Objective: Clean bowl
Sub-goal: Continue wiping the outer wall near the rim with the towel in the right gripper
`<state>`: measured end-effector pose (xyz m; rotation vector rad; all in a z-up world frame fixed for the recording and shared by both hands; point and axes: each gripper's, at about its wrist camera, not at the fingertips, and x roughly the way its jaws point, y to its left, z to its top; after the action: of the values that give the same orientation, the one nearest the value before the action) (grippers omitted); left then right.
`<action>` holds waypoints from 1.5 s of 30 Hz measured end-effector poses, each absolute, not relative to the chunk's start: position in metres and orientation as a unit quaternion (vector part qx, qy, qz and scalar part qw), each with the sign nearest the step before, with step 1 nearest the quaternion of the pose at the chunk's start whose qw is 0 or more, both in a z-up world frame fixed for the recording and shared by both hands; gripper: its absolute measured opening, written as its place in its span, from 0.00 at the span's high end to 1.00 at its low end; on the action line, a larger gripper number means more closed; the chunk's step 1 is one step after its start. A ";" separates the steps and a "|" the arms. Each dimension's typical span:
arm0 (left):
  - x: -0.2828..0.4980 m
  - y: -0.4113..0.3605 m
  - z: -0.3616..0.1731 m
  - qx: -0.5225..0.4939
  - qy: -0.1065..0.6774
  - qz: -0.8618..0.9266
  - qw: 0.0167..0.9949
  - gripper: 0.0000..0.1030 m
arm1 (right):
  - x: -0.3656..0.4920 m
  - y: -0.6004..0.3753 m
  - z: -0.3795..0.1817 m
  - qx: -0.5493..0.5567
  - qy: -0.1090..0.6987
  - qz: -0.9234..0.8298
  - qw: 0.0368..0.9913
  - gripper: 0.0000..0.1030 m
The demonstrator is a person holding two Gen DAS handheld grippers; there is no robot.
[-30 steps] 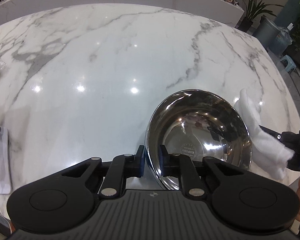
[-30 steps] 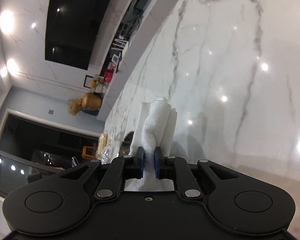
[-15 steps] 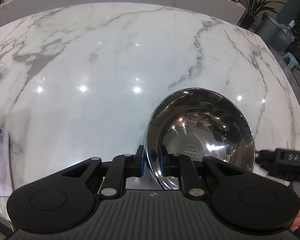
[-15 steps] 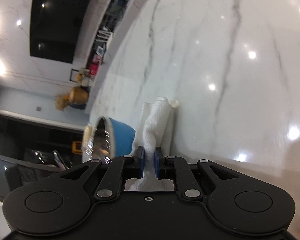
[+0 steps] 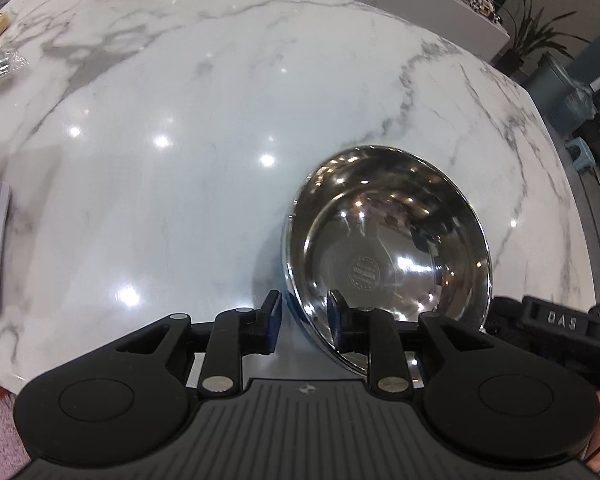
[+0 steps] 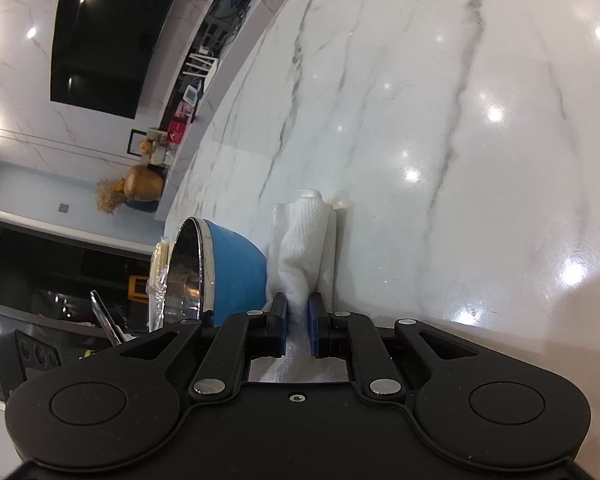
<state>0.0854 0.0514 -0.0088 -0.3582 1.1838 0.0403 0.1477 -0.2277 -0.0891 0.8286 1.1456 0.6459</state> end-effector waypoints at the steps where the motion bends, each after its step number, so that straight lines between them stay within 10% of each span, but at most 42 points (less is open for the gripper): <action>1: 0.085 0.051 -0.008 -0.163 0.556 0.017 0.815 0.77 | 0.147 -0.227 -0.088 0.372 0.517 0.291 0.714 0.91; 19: 0.102 0.054 0.000 -0.106 0.534 0.009 0.839 0.90 | 0.159 -0.243 -0.030 0.378 0.455 0.331 0.735 0.90; 41: 0.102 0.051 -0.002 -0.116 0.531 0.016 0.839 0.89 | 0.152 -0.223 -0.090 0.372 0.516 0.297 0.712 0.90; 45: 0.100 0.056 -0.003 -0.138 0.534 0.029 0.834 0.77 | 0.151 -0.223 -0.091 0.373 0.514 0.296 0.713 0.91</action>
<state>0.0997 0.0557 -0.0027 -0.2920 1.1307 0.0609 0.1509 -0.2235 -0.0906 0.8270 1.1396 0.6559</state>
